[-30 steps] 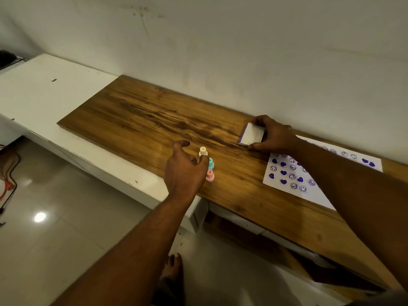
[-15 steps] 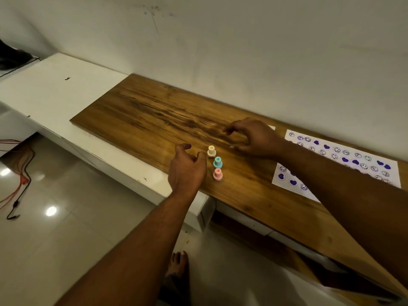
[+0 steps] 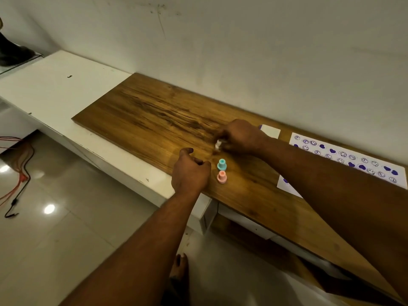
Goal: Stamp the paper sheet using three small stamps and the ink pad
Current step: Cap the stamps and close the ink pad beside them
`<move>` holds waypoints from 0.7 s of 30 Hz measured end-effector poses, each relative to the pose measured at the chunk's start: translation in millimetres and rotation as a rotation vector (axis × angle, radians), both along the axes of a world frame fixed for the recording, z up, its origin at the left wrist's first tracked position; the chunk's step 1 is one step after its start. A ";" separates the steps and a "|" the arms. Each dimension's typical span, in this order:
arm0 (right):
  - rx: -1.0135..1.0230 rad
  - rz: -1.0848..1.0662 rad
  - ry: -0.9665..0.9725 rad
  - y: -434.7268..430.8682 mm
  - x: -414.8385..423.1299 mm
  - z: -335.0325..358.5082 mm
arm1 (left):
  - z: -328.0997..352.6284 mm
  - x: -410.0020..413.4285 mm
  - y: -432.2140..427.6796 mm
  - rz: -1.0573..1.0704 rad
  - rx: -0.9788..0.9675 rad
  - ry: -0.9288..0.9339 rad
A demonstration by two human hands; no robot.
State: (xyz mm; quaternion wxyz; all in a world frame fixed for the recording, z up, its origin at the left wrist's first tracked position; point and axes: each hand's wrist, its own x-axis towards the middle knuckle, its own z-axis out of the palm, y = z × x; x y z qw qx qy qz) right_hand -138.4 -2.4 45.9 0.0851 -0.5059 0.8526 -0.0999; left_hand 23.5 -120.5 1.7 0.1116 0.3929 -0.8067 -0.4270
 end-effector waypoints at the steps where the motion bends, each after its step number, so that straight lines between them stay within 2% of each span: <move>1: -0.039 -0.098 -0.002 3.6 -5.2 -0.6 | -0.7 -0.2 0.0 -0.004 -0.004 0.004; 4: -0.184 -0.413 -0.011 20.2 -23.3 -1.6 | -1.9 -1.0 1.4 -0.020 -0.037 0.024; 6: -0.174 -0.523 0.027 31.2 -38.0 -1.8 | -2.4 -2.6 2.5 -0.027 -0.054 0.036; 21: -0.228 -0.604 -0.043 53.7 -57.5 -9.0 | -1.9 -3.5 8.4 -0.051 -0.054 0.050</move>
